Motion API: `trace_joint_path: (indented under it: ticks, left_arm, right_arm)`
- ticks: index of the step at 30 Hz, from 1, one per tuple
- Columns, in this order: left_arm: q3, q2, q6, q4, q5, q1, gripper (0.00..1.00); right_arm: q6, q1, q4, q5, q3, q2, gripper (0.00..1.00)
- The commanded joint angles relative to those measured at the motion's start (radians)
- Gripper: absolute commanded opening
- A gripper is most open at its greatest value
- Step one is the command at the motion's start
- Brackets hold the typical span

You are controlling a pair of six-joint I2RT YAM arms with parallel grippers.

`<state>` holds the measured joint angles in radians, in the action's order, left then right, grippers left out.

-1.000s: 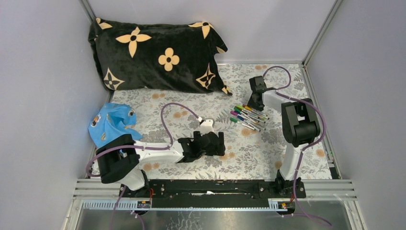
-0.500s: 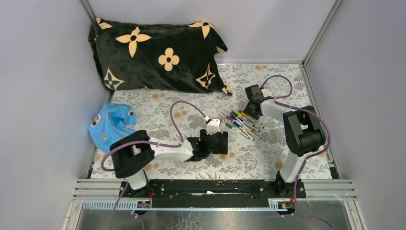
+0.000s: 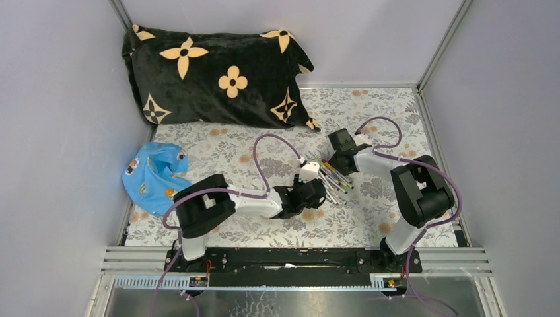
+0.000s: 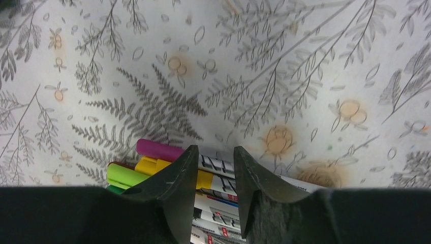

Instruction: Open the pen caps

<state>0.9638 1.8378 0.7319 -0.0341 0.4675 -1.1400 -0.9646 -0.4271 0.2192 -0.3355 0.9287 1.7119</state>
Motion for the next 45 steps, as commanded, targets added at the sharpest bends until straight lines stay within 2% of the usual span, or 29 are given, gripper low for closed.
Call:
trace_joint_path:
  ticks: [1,9,15,25,37,45]
  left_arm:
    - [0.045,0.061,-0.042,-0.016,0.023,-0.009,0.53]
    - [0.048,0.104,-0.078,-0.017,0.030,-0.010,0.50]
    - [0.002,0.089,-0.113,-0.017,0.046,-0.009,0.51]
    - [-0.097,0.035,-0.059,0.018,0.062,-0.009,0.53]
    - [-0.101,0.029,-0.046,0.093,0.148,-0.009,0.54]
    - [-0.156,-0.009,-0.017,0.118,0.199,-0.007,0.55]
  right_arm:
    - [-0.130,-0.071,0.190,0.013,-0.074,0.021,0.39]
    - [-0.279,-0.123,0.282,-0.047,-0.138,-0.020,0.38]
    - [-0.389,-0.123,0.264,-0.027,-0.255,-0.083,0.37]
    - [-0.424,-0.142,0.249,-0.011,-0.272,-0.036,0.36]
    - [-0.610,-0.300,0.354,-0.065,-0.259,-0.011,0.35]
    - [-0.708,-0.395,0.401,-0.065,-0.225,0.030,0.34]
